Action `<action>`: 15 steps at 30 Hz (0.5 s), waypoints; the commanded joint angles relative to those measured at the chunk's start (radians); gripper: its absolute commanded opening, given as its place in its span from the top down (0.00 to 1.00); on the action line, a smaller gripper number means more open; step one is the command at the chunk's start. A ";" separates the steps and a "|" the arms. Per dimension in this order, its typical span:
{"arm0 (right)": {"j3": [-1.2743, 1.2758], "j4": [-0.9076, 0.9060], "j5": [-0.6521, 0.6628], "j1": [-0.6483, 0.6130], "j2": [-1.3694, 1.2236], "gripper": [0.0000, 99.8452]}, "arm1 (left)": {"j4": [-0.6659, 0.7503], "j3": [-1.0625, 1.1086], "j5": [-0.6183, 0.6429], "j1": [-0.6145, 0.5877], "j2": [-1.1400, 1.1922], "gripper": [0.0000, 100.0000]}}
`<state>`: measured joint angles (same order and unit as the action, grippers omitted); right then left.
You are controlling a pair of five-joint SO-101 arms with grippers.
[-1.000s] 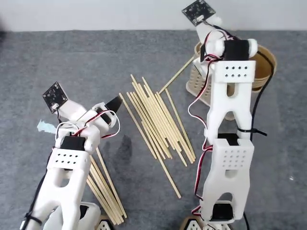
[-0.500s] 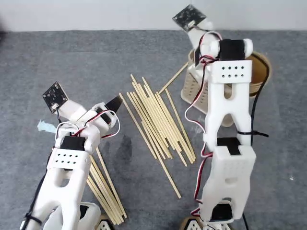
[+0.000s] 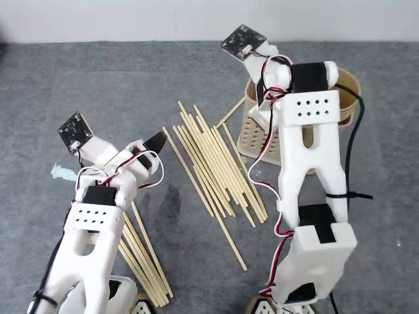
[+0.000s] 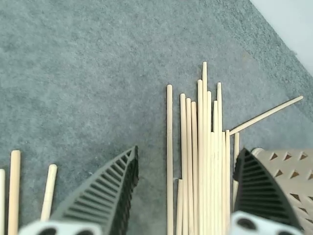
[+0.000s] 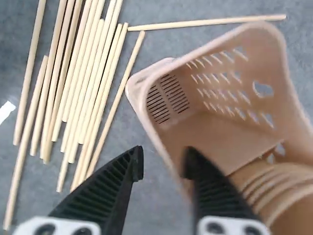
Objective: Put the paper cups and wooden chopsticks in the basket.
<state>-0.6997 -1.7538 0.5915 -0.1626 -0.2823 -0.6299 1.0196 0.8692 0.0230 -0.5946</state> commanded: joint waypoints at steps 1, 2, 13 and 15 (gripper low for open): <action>-0.008 -0.041 -0.060 -0.036 0.077 0.67 | 0.020 -0.025 -0.009 -0.006 -0.026 0.70; -0.008 -0.041 -0.068 -0.048 0.090 0.66 | 0.020 -0.025 -0.009 -0.006 -0.026 0.70; -0.008 -0.039 -0.075 -0.254 0.340 0.66 | 0.020 -0.025 -0.009 -0.008 -0.026 0.70; -0.002 -0.041 -0.087 -0.263 0.384 0.66 | 0.020 -0.025 -0.009 -0.008 -0.026 0.70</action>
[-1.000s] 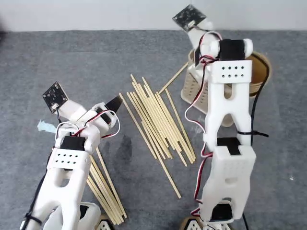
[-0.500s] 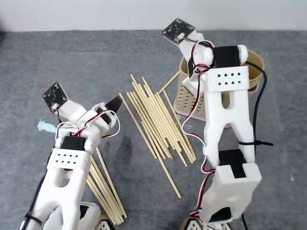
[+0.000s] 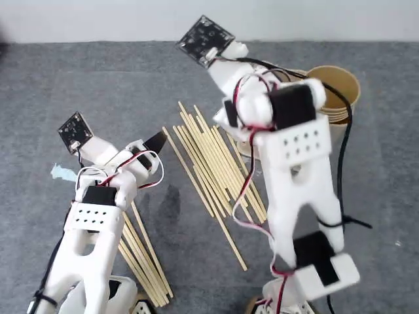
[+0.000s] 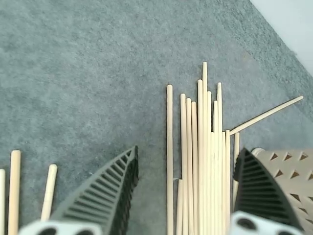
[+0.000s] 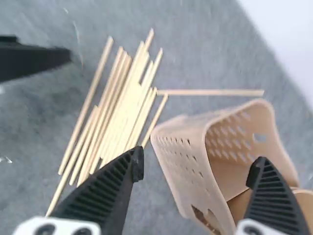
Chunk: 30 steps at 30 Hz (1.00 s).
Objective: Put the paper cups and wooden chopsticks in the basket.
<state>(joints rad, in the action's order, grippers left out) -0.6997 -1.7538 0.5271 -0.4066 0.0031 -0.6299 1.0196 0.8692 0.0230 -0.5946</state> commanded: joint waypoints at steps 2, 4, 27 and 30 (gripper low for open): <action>0.000 -0.044 -0.081 -0.021 0.142 0.68 | 0.020 -0.025 -0.009 -0.008 -0.026 0.70; 0.011 -0.044 -0.135 -0.016 0.185 0.72 | 0.020 -0.025 -0.011 -0.008 -0.028 0.70; 1.152 0.079 -0.215 0.119 1.009 0.97 | -0.118 -0.110 -0.077 -0.038 -0.035 0.70; 1.292 0.166 -0.247 0.211 1.061 0.97 | -0.318 -0.223 -0.107 -0.075 -0.035 0.70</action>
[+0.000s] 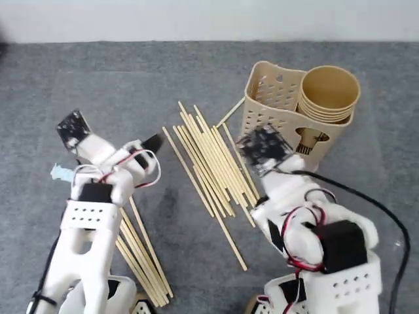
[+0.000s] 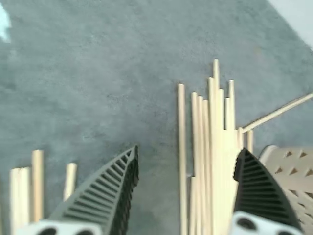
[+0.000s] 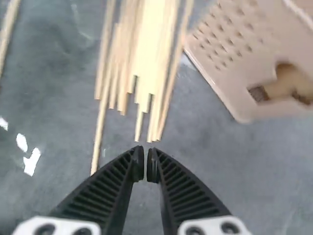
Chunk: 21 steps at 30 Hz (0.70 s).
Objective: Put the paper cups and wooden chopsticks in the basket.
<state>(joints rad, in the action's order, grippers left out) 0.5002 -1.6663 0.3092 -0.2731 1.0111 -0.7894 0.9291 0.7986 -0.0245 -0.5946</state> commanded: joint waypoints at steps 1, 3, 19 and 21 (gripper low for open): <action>0.140 0.114 -0.032 0.099 0.070 0.97 | -0.229 -0.176 -0.055 -0.038 -0.035 0.70; 0.219 0.173 -0.035 0.127 0.096 0.97 | -0.359 -0.255 -0.101 -0.051 -0.034 0.70; 0.594 0.516 -0.181 0.160 0.160 0.97 | -0.807 -0.343 -0.358 -0.080 -0.026 0.70; 0.595 0.521 -0.183 0.160 0.160 0.97 | -0.799 -0.272 -0.370 -0.081 -0.026 0.70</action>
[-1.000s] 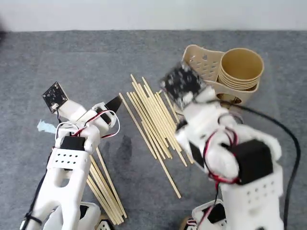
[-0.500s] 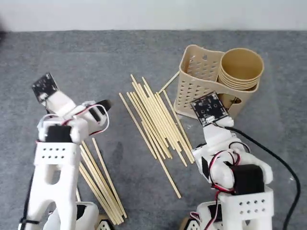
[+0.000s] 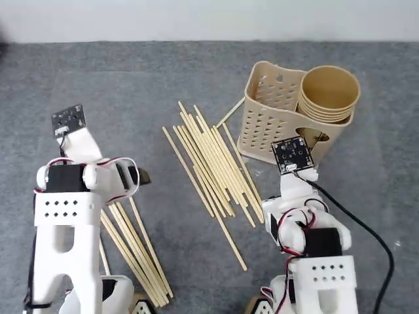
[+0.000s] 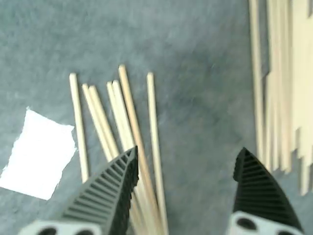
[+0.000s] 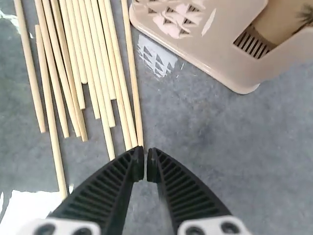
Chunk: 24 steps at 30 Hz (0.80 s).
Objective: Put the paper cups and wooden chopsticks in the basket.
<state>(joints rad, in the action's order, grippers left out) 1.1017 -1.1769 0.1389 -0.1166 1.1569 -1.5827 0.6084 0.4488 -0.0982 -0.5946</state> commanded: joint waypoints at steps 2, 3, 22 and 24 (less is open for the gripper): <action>-0.003 0.033 -0.012 0.004 0.013 0.97 | 0.035 0.134 -0.025 -0.006 -0.026 0.70; -0.003 0.033 -0.012 0.004 0.013 0.97 | 0.074 0.180 -0.025 -0.006 -0.026 0.70; -0.002 0.028 -0.012 0.004 0.013 0.97 | 0.370 0.469 -0.023 0.008 -0.023 0.73; -0.002 0.027 -0.012 0.004 0.013 0.97 | 0.370 0.469 -0.023 0.008 -0.023 0.76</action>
<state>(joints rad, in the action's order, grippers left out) 1.1063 -1.1646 0.1358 -0.1181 1.1569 -1.2190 1.0840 0.4350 -0.0951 -0.5961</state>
